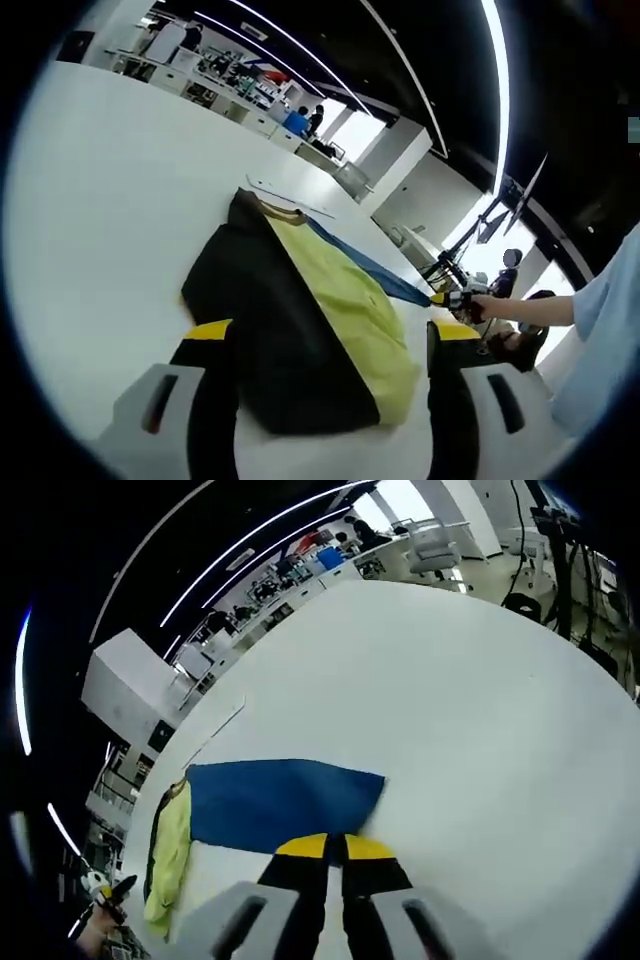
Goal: Fold the garment on the visible template until the final outline fits inside the template.
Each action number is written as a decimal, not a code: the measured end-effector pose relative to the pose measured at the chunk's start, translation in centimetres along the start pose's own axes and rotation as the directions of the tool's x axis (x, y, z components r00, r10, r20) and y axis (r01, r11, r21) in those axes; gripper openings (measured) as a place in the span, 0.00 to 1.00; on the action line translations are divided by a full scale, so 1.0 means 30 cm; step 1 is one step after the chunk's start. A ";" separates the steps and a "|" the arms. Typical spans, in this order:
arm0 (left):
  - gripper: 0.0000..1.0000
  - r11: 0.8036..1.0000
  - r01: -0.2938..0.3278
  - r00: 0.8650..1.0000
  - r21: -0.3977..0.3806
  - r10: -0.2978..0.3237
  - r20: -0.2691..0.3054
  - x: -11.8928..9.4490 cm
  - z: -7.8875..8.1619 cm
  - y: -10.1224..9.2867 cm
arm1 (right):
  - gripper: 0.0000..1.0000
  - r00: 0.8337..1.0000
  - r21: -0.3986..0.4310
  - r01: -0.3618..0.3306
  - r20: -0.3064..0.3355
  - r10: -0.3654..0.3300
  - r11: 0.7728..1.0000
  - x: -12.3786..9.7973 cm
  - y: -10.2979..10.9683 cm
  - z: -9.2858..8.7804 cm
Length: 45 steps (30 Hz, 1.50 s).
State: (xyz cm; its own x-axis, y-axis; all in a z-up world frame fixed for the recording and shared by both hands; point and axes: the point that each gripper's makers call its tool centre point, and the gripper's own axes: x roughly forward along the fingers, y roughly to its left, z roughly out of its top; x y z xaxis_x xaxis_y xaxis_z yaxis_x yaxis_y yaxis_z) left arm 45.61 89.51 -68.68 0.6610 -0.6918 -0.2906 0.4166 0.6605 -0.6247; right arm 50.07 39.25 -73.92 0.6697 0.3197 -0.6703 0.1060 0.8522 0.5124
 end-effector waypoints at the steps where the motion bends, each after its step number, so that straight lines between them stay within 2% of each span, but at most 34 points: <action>1: 0.74 1.000 0.000 1.000 -0.001 0.000 0.000 0.000 -0.001 0.000 | 0.05 1.000 -0.006 0.016 -0.008 -0.016 1.000 0.002 -0.012 -0.004; 6: 0.74 1.000 -0.003 1.000 -0.008 0.003 0.004 -0.007 -0.006 0.005 | 0.24 0.999 -0.019 0.031 0.039 -0.030 0.999 0.008 -0.023 0.031; 9: 0.74 1.000 -0.005 1.000 -0.010 0.005 0.007 -0.012 -0.006 0.010 | 0.40 0.996 -0.085 0.036 0.087 -0.029 0.996 0.012 -0.013 0.068; 11: 0.74 1.000 -0.008 1.000 -0.011 0.008 0.009 -0.014 -0.007 0.014 | 0.46 0.995 -0.106 0.033 0.097 -0.023 0.994 0.015 -0.002 0.075; 15: 0.74 1.000 -0.011 1.000 -0.019 0.011 0.012 -0.017 -0.009 0.018 | 0.39 0.996 -0.127 0.039 0.081 -0.028 0.991 0.028 -0.011 0.067; 17: 0.75 1.000 -0.011 1.000 -0.016 0.011 0.012 -0.018 -0.009 0.017 | 0.40 0.996 -0.127 0.042 0.078 -0.032 0.991 0.031 -0.014 0.062; 21: 0.75 1.000 -0.015 1.000 -0.010 0.015 0.009 -0.021 -0.010 0.019 | 0.44 0.993 -0.136 0.043 0.114 -0.028 0.990 0.021 -0.006 0.075; 23: 0.75 1.000 -0.022 1.000 0.005 0.022 0.005 -0.024 -0.012 0.023 | 0.56 0.984 -0.176 0.008 0.176 0.024 0.984 0.010 0.034 0.111; 26: 0.75 1.000 -0.018 1.000 0.000 0.018 0.009 -0.026 -0.011 0.021 | 0.71 0.980 -0.216 -0.003 0.195 0.046 0.976 -0.009 0.061 0.124; 29: 0.75 1.000 -0.016 1.000 0.001 0.016 0.006 -0.026 -0.013 0.020 | 0.87 0.969 -0.257 -0.047 0.222 0.107 0.965 -0.024 0.118 0.141; 31: 0.75 1.000 -0.013 1.000 0.001 0.013 0.009 -0.025 -0.011 0.018 | 0.96 0.972 -0.284 -0.057 0.204 0.119 0.957 -0.028 0.139 0.131; 32: 0.75 1.000 -0.012 1.000 0.003 0.012 0.009 -0.025 -0.011 0.017 | 0.99 0.974 -0.324 -0.059 0.190 0.126 0.944 -0.030 0.146 0.124; 35: 0.75 1.000 -0.007 1.000 0.007 0.007 0.009 -0.023 -0.010 0.014 | 1.00 0.985 -0.403 -0.082 0.107 0.136 0.911 -0.033 0.168 0.074; 39: 0.75 1.000 -0.006 1.000 0.018 0.006 0.001 -0.025 -0.013 0.009 | 1.00 0.991 -0.477 -0.089 0.049 0.128 0.875 -0.028 0.157 0.049; 45: 0.74 0.999 -0.016 1.000 0.030 0.016 -0.007 -0.037 -0.018 0.010 | 1.00 0.988 -0.511 -0.121 0.016 0.151 0.851 -0.030 0.174 0.039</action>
State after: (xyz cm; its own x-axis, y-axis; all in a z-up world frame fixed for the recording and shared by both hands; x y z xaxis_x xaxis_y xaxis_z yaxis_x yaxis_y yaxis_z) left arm 44.67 90.33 -68.93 0.6634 -0.6831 -0.3053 0.4248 0.6798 -0.5979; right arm 50.87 42.91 -70.02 0.6900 0.4378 -0.5764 -0.3670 0.8980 0.2427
